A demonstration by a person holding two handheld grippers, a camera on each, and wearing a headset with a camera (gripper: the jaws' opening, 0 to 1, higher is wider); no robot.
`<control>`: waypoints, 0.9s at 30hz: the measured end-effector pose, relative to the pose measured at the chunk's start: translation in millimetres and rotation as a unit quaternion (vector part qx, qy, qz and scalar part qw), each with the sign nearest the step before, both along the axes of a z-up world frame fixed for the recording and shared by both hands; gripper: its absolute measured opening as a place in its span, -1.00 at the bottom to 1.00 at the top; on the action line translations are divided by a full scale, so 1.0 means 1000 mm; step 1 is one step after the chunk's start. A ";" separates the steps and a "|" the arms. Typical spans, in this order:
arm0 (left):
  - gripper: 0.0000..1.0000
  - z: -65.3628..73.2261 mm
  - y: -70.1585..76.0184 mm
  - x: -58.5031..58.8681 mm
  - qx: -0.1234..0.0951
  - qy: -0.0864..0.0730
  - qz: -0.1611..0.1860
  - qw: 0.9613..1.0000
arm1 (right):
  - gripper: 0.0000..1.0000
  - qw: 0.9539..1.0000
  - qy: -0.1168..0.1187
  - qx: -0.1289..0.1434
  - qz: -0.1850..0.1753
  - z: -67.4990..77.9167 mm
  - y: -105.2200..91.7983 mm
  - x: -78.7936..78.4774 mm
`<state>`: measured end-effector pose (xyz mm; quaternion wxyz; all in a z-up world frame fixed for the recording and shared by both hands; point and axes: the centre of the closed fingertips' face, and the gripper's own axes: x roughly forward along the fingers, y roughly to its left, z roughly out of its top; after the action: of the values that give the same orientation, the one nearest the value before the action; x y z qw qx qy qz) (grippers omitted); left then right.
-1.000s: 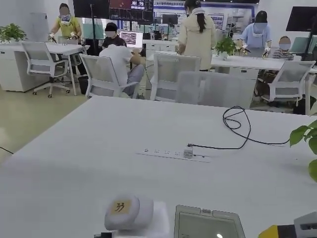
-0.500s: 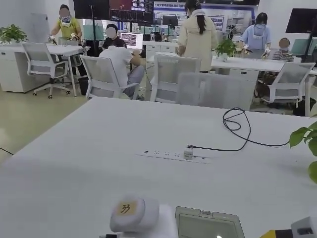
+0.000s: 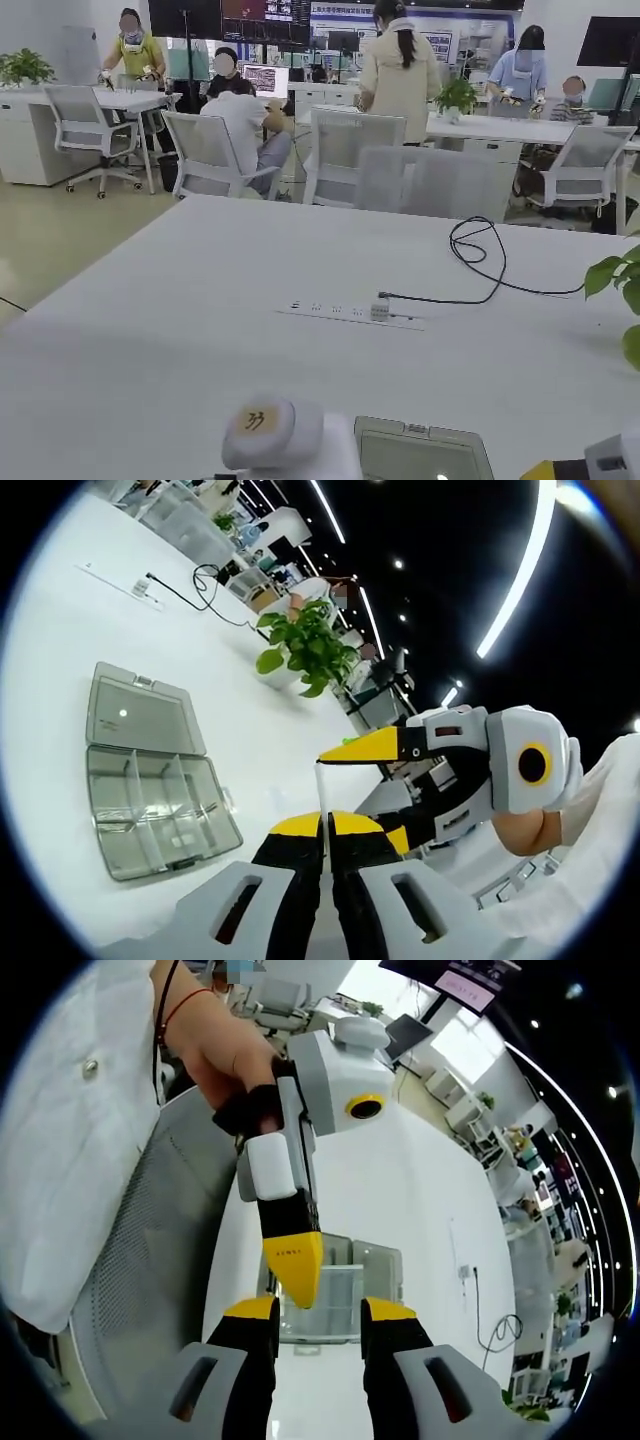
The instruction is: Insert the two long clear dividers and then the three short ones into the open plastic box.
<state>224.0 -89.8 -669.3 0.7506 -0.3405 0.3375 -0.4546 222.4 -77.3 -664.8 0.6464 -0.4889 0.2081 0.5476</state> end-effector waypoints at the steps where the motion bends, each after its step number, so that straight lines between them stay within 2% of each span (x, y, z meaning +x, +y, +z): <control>1: -1.00 0.000 0.000 0.000 0.000 0.000 0.001 1.000 | -0.33 1.000 -0.002 -0.001 0.001 0.000 0.000 0.000; 8: -1.00 0.001 0.001 0.000 -0.007 0.000 0.004 1.000 | -0.31 1.000 -0.004 -0.001 0.002 0.001 0.001 0.001; 11: -1.00 0.002 0.004 0.002 0.006 -0.023 0.002 1.000 | -0.31 1.000 0.001 0.002 0.001 0.006 0.000 0.001; 12: -1.00 0.002 0.004 0.003 0.007 -0.025 0.002 1.000 | -0.28 1.000 0.006 0.007 0.000 0.009 -0.001 0.001; 14: -1.00 0.002 0.008 0.004 0.020 -0.053 -0.005 0.998 | -0.25 0.999 0.026 0.027 -0.008 0.015 -0.001 0.000; 16: -1.00 0.003 0.010 0.004 0.038 -0.090 -0.020 0.995 | -0.26 0.998 0.046 0.050 -0.017 0.021 -0.001 0.001; 17: -1.00 0.004 0.010 0.003 0.042 -0.105 -0.027 0.993 | -0.26 0.996 0.062 0.062 -0.023 0.024 -0.002 0.001; 18: -1.00 0.005 0.009 -0.001 0.049 -0.127 -0.044 0.990 | -0.27 0.994 0.073 0.072 -0.028 0.027 -0.002 0.002; 19: -1.00 0.005 0.009 -0.003 0.057 -0.138 -0.053 0.987 | -0.28 0.991 0.094 0.086 -0.032 0.030 -0.002 0.002; 20: -1.00 0.004 0.009 -0.005 0.068 -0.158 -0.065 0.983 | -0.29 0.989 0.110 0.093 -0.034 0.032 -0.002 0.001; 21: -1.00 0.006 0.008 -0.007 0.068 -0.176 -0.074 0.979 | -0.30 0.986 0.130 0.104 -0.033 0.034 -0.002 -0.001; 22: -1.00 0.007 0.008 -0.011 0.071 -0.190 -0.084 0.976 | -0.32 0.983 0.143 0.109 -0.030 0.035 -0.002 -0.002; 23: -1.00 0.005 0.008 -0.014 0.075 -0.192 -0.095 0.974 | -0.34 0.980 0.163 0.115 -0.027 0.037 -0.001 -0.005; 24: -1.00 0.007 0.007 -0.017 0.079 -0.221 -0.108 0.966 | -0.37 0.977 0.174 0.118 -0.024 0.037 -0.001 -0.007; 25: -1.00 0.007 0.006 -0.019 0.081 -0.234 -0.115 0.962 | -0.40 0.973 0.193 0.123 -0.019 0.038 0.000 -0.011; 26: -1.00 0.006 0.006 -0.025 0.085 -0.242 -0.129 0.958 | -0.43 0.972 0.199 0.123 -0.018 0.038 0.000 -0.012; 27: -1.00 0.006 0.005 -0.027 0.085 -0.247 -0.137 0.956 | -0.46 0.969 0.211 0.124 -0.016 0.039 0.000 -0.013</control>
<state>196.5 -84.8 -663.3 0.7673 -0.1030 0.2229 -0.5924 209.2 -77.6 -626.2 0.6526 -0.2748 0.2776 0.6493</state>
